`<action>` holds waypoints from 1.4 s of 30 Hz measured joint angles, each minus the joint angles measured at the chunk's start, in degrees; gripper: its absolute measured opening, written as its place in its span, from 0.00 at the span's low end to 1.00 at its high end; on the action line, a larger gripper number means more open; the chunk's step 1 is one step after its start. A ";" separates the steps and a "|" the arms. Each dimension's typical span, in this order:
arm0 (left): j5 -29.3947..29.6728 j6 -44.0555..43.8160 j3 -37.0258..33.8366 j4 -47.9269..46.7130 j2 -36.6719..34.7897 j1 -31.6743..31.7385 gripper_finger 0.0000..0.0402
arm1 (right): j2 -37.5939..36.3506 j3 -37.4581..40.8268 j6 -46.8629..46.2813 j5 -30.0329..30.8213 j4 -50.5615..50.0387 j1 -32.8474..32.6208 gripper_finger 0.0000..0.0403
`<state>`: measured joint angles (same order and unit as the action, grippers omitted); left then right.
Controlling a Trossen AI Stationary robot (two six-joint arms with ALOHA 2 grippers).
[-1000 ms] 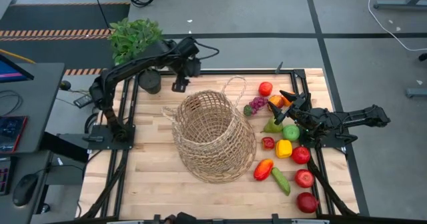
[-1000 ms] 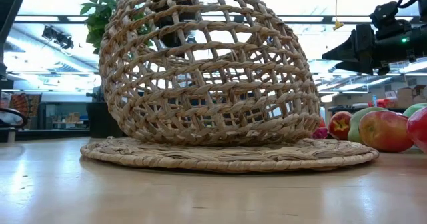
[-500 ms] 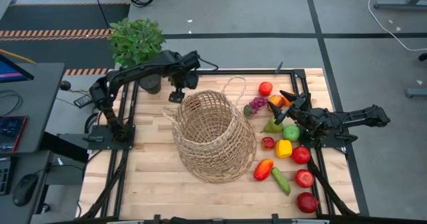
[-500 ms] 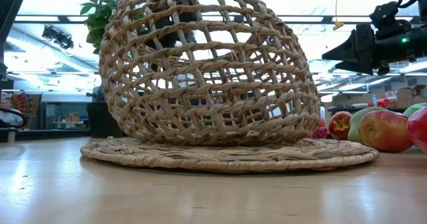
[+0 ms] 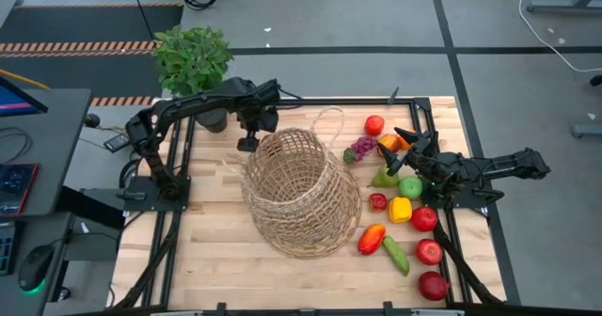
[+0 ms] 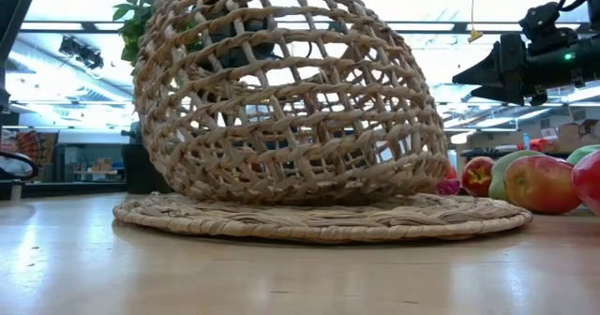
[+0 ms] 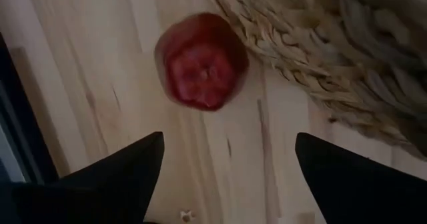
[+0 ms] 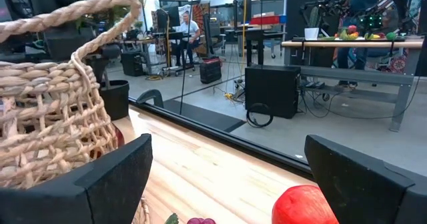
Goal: Build produce basket
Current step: Put the dark red apple into the brown basket
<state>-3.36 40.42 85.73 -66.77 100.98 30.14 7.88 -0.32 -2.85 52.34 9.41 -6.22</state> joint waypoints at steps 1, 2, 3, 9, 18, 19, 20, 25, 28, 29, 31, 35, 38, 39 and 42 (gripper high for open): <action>-0.95 -1.19 0.00 0.35 -0.37 0.46 0.87 | -0.01 0.00 0.01 0.00 0.00 0.01 0.98; -2.28 -2.81 0.00 1.20 -1.02 0.94 0.87 | 0.00 0.00 0.02 0.02 0.00 0.02 0.98; -3.79 -4.34 0.02 2.44 -1.79 1.73 0.87 | 0.00 0.00 0.02 0.00 0.00 0.00 0.98; -4.70 -8.15 0.13 8.09 -4.58 6.91 0.87 | 0.00 0.00 0.00 0.00 0.00 0.00 0.98; -0.35 7.93 0.00 5.70 -2.92 6.90 0.87 | -0.01 -0.02 0.02 0.00 0.00 0.00 0.98; -0.47 9.22 0.00 5.17 -2.51 6.51 0.87 | -0.02 0.00 0.02 0.02 0.00 0.00 0.98; -0.64 9.99 0.00 4.79 -1.88 6.14 0.87 | -0.01 -0.01 0.02 0.01 0.00 0.00 0.98; -2.70 14.74 -0.02 3.08 0.97 4.82 0.87 | 0.00 -0.01 0.02 0.01 0.00 0.01 0.98; -2.96 15.75 -0.02 1.36 2.09 4.15 0.87 | -0.02 -0.01 0.02 0.01 0.00 0.01 0.98; -3.17 15.75 -0.01 1.14 2.43 4.06 0.87 | -0.02 -0.01 0.01 0.02 0.00 0.01 0.98; -3.40 15.80 0.00 1.16 3.17 4.09 0.87 | -0.02 -0.02 0.02 0.02 0.00 0.02 0.98; -3.38 15.76 0.00 1.86 5.04 4.14 0.87 | -0.01 -0.01 0.01 0.01 0.00 0.00 0.98; -3.59 15.53 0.00 2.30 6.04 4.14 0.87 | 0.00 0.00 0.01 0.00 0.00 0.01 0.98; -4.07 15.52 -0.02 2.32 6.12 4.14 0.87 | -0.01 -0.01 0.01 0.02 0.00 0.01 0.98; -4.35 15.31 0.05 4.07 6.74 3.97 0.87 | -0.01 -0.02 0.01 0.00 0.00 0.02 0.98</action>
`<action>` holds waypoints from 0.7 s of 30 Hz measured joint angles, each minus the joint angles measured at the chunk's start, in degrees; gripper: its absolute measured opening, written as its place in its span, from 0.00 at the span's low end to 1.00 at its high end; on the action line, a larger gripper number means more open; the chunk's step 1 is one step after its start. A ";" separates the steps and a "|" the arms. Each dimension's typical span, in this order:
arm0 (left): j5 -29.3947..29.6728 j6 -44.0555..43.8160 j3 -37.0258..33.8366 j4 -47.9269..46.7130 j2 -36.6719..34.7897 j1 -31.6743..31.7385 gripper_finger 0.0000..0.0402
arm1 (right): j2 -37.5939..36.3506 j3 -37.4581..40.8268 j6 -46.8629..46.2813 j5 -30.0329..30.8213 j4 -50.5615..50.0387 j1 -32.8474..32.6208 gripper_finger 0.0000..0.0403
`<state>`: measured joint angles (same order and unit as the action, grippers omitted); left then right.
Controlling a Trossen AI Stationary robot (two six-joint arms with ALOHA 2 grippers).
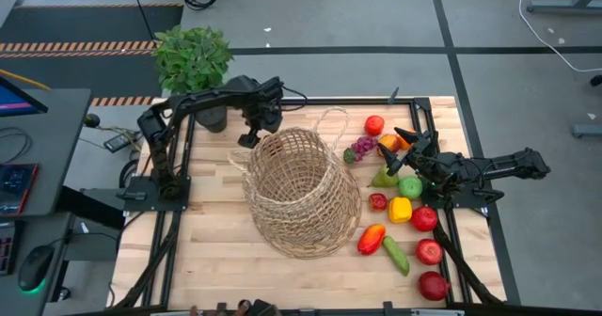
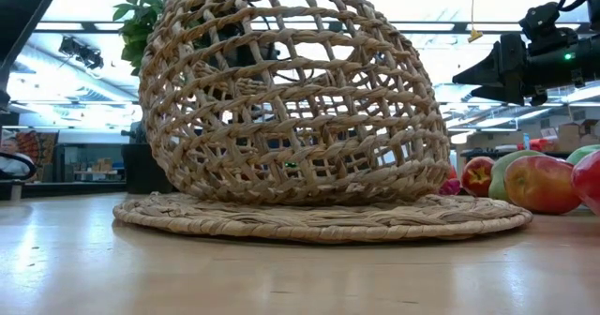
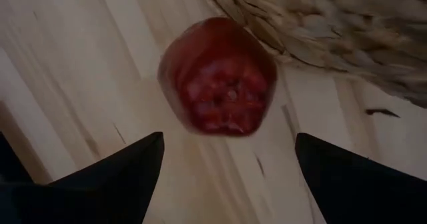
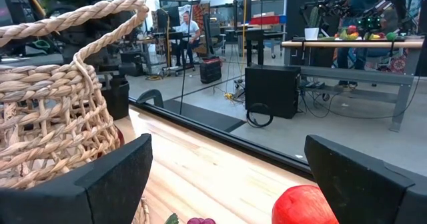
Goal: Build produce basket
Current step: Put the dark red apple into the brown basket
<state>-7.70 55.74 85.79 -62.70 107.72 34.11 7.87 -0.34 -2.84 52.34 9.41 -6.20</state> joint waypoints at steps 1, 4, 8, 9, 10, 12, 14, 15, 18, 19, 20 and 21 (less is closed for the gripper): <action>0.00 -0.25 -0.01 -0.07 0.37 -0.02 0.87 | 0.00 0.01 0.01 0.02 0.00 -0.01 0.98; 0.02 -2.61 -0.01 0.31 1.67 -0.40 0.87 | 0.00 0.02 0.00 0.01 0.00 -0.02 0.98; 0.00 -7.92 -0.05 0.54 2.56 -1.52 0.87 | 0.00 0.00 0.00 0.02 0.00 0.00 0.98; -0.34 -9.77 -0.05 0.86 2.56 -1.62 0.88 | -0.01 0.00 0.01 0.00 -0.01 -0.02 0.98; -0.85 -11.43 -0.05 1.06 2.58 -1.66 0.88 | 0.00 0.00 0.00 0.00 0.00 -0.01 0.98; -1.82 -14.62 -0.05 1.79 2.58 -1.66 0.88 | -0.01 0.00 0.01 0.00 0.00 -0.02 0.98; -1.82 -18.13 -0.05 2.31 2.58 -1.64 0.88 | 0.01 0.02 0.00 0.01 0.00 -0.02 0.98; -1.86 -19.75 -0.05 2.32 2.58 -1.61 0.88 | -0.01 0.02 -0.01 0.02 0.00 -0.02 0.98; -1.84 -24.22 -0.05 2.66 2.59 -1.60 0.89 | 0.01 0.01 0.00 0.01 -0.01 -0.01 0.98; -1.89 -25.47 -0.05 2.73 2.60 -1.62 0.89 | 0.00 0.02 0.01 0.01 0.00 -0.01 0.98; -2.06 -26.44 -0.05 2.81 2.58 -1.64 0.89 | 0.00 0.02 -0.01 0.00 0.00 0.00 0.98; -2.48 -27.21 -0.05 2.89 2.58 -1.64 0.89 | -0.01 0.00 -0.01 0.00 -0.02 0.00 0.98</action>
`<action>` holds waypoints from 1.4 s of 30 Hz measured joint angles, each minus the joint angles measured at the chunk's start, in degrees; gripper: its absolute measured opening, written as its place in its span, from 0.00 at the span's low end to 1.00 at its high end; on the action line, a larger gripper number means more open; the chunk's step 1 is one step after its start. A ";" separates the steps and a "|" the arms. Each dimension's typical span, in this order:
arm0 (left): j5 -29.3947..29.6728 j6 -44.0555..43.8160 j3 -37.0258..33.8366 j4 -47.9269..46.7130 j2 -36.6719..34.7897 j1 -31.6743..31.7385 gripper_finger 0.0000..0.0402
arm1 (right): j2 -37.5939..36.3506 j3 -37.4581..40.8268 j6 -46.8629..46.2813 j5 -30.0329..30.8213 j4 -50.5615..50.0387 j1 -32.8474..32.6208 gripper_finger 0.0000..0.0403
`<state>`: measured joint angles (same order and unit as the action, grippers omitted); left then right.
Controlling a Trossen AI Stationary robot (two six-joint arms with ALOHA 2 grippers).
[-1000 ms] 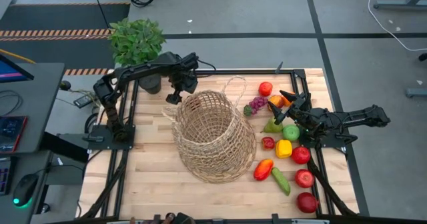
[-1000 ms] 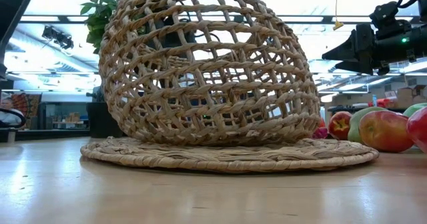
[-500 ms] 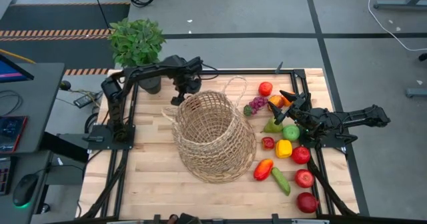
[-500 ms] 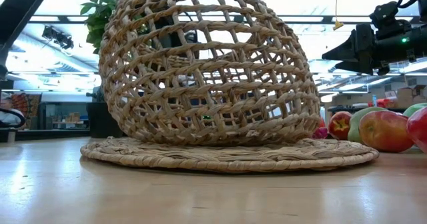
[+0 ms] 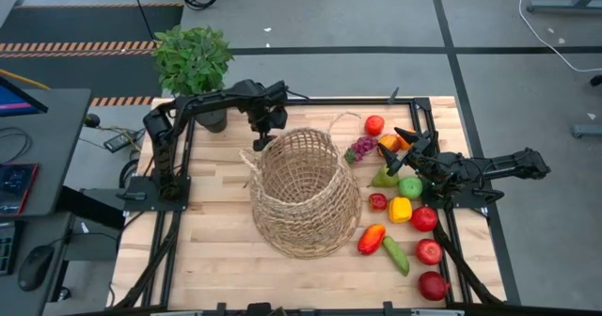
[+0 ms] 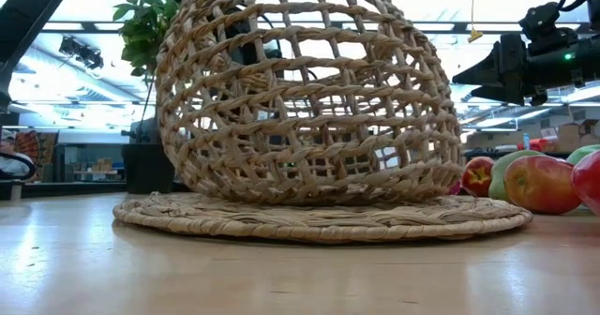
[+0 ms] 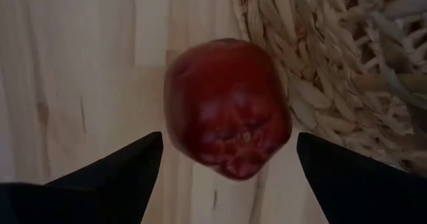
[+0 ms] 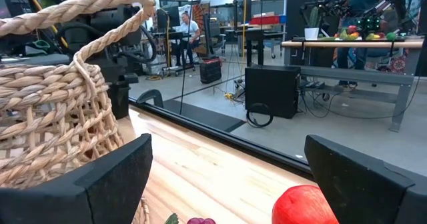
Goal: Build produce basket
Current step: Put the dark red apple into the brown basket
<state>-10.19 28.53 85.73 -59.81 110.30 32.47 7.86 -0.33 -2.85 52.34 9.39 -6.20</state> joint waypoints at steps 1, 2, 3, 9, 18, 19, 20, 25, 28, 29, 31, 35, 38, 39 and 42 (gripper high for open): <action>-0.40 -0.66 0.00 0.18 0.02 -0.04 0.89 | 0.01 0.00 0.01 0.02 0.02 0.00 0.98; -0.71 -0.85 0.00 0.49 0.02 -0.15 0.89 | 0.01 0.01 0.01 0.00 0.01 -0.01 0.98; -0.98 -0.87 0.00 0.80 0.02 -0.30 0.89 | 0.02 0.01 0.01 0.00 0.01 0.00 0.98; -0.63 -0.87 0.11 4.77 0.81 -2.17 0.89 | 0.00 0.02 0.00 0.00 0.00 -0.02 0.98; 5.03 -0.89 0.20 5.20 3.86 -3.45 0.88 | 0.01 0.00 0.02 0.01 0.01 0.00 0.98; 5.08 -0.89 0.20 5.19 3.87 -3.45 0.88 | 0.02 0.00 0.00 0.00 0.00 0.00 0.98; 5.16 -0.89 0.20 5.14 3.89 -3.45 0.88 | 0.02 0.02 0.02 0.02 0.02 0.00 0.98; 5.48 -0.93 0.18 4.68 3.91 -3.02 0.83 | 0.00 0.01 0.02 0.01 0.01 -0.01 0.98; 5.72 -1.01 0.17 4.60 3.91 -3.02 0.78 | 0.01 0.01 0.02 0.00 0.00 -0.02 0.98; 5.76 -1.15 0.17 4.52 3.91 -3.02 0.77 | 0.01 0.00 0.02 0.02 0.02 0.00 0.98; 5.84 -1.37 0.17 4.06 3.91 -3.02 0.75 | 0.00 0.00 0.00 0.00 0.00 -0.01 0.98; 6.23 -2.44 0.29 1.96 3.48 -3.02 0.73 | 0.00 0.00 0.02 0.00 0.00 -0.01 0.98; 6.70 -2.47 1.27 0.37 2.54 -3.02 0.73 | 0.02 0.00 0.02 0.01 0.00 -0.01 0.98; 6.79 -2.47 1.77 -0.09 2.09 -3.02 0.73 | 0.01 0.00 0.01 0.00 0.00 -0.02 0.98; 6.79 -2.51 3.52 -1.80 1.44 -3.06 0.73 | 0.02 0.00 0.02 0.00 0.00 -0.02 0.98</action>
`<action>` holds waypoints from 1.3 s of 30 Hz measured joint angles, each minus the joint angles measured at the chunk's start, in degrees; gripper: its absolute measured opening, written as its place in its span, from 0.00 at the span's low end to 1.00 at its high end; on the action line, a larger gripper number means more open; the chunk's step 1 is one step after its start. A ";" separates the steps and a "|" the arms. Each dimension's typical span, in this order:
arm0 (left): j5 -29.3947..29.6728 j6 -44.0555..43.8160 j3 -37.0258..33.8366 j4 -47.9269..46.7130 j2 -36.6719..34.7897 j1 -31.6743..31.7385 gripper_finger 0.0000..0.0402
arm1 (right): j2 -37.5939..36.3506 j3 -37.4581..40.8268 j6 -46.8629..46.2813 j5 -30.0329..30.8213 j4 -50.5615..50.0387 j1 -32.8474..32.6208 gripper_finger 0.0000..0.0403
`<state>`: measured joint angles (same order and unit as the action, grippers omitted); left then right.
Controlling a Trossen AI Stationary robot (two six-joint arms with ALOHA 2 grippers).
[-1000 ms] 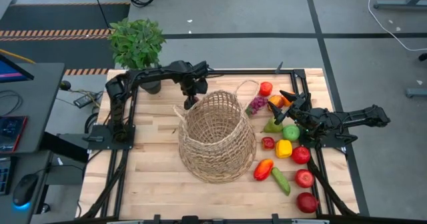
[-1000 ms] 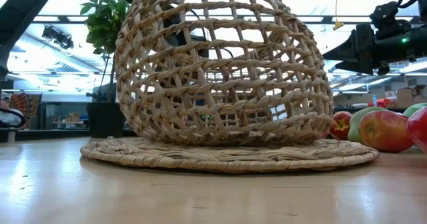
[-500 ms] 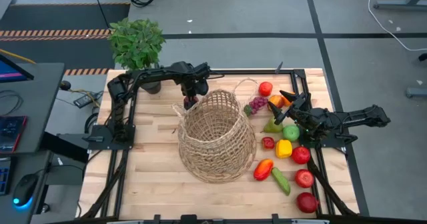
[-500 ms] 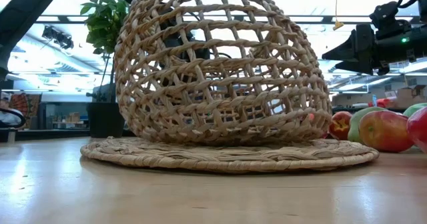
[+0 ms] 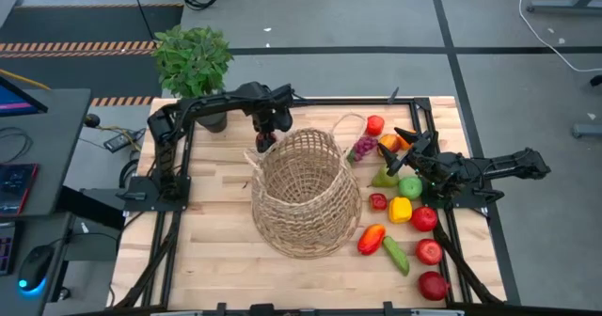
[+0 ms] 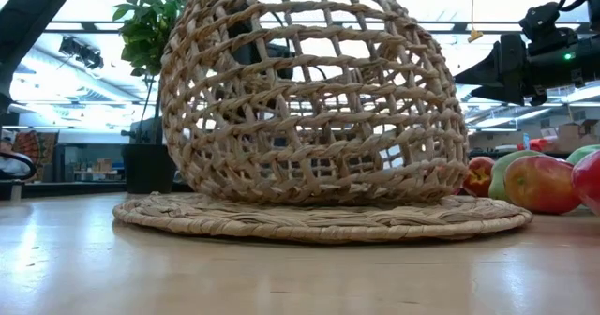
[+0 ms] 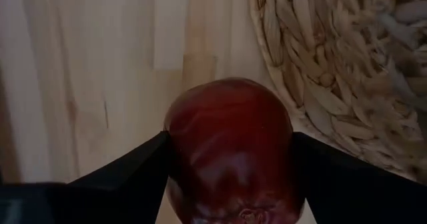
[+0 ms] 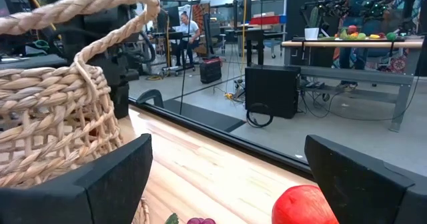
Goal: Build produce basket
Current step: Put the dark red apple into the brown basket
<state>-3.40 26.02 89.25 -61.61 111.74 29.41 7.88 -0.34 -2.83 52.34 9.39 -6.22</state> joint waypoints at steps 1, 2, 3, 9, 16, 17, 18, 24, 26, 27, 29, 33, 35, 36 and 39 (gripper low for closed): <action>0.09 0.00 0.81 -1.06 0.00 0.00 0.73 | -0.02 0.02 0.00 0.02 0.00 0.00 0.98; 0.57 0.04 1.59 -2.12 0.00 0.15 0.73 | -0.02 0.00 0.00 0.02 0.00 0.02 0.98; 1.28 0.11 2.35 -2.89 0.00 0.26 0.73 | -0.02 0.00 0.00 0.00 0.02 0.00 0.98; 9.33 3.80 4.48 -5.48 -0.02 0.65 0.73 | 0.00 0.02 0.00 0.01 0.00 0.02 0.98; 16.30 4.61 8.02 -7.78 -0.07 0.99 0.72 | -0.02 0.02 0.00 0.02 0.00 0.02 0.98; 17.06 4.63 8.87 -7.95 -0.07 1.19 0.72 | 0.00 0.01 0.00 0.01 0.02 0.00 0.98; 17.72 4.59 9.82 -8.24 -0.07 1.40 0.72 | -0.01 0.02 -0.01 0.01 0.00 0.00 0.98; 19.38 -0.95 18.72 -11.41 -0.11 2.40 0.72 | -0.01 0.01 0.00 0.00 0.01 0.00 0.98; 16.49 -4.25 23.32 -12.79 -0.11 2.82 0.72 | 0.00 0.02 0.00 0.00 0.00 0.00 0.98; 14.32 -6.16 25.86 -13.04 -0.11 2.99 0.72 | -0.02 0.01 0.00 0.01 0.01 0.01 0.98; 9.00 -10.35 30.86 -13.26 -0.17 3.27 0.72 | -0.01 0.01 -0.01 0.01 0.01 0.02 0.98; -0.65 -19.25 40.54 -13.13 -0.20 3.56 0.72 | -0.01 0.02 0.00 0.01 0.00 0.01 0.98; -4.26 -23.79 44.96 -13.17 -0.22 3.40 0.72 | 0.00 0.00 0.00 0.02 0.00 0.00 0.98; -6.06 -26.35 45.94 -12.41 -0.41 3.16 0.72 | -0.01 0.01 -0.02 0.01 0.01 0.01 0.98; -12.59 -35.64 43.40 -7.82 -4.00 2.37 0.72 | 0.00 0.02 -0.02 0.01 0.01 0.01 0.98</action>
<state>-15.99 -9.62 132.65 -69.43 107.74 31.78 7.88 -0.32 -2.85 52.35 9.40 -6.21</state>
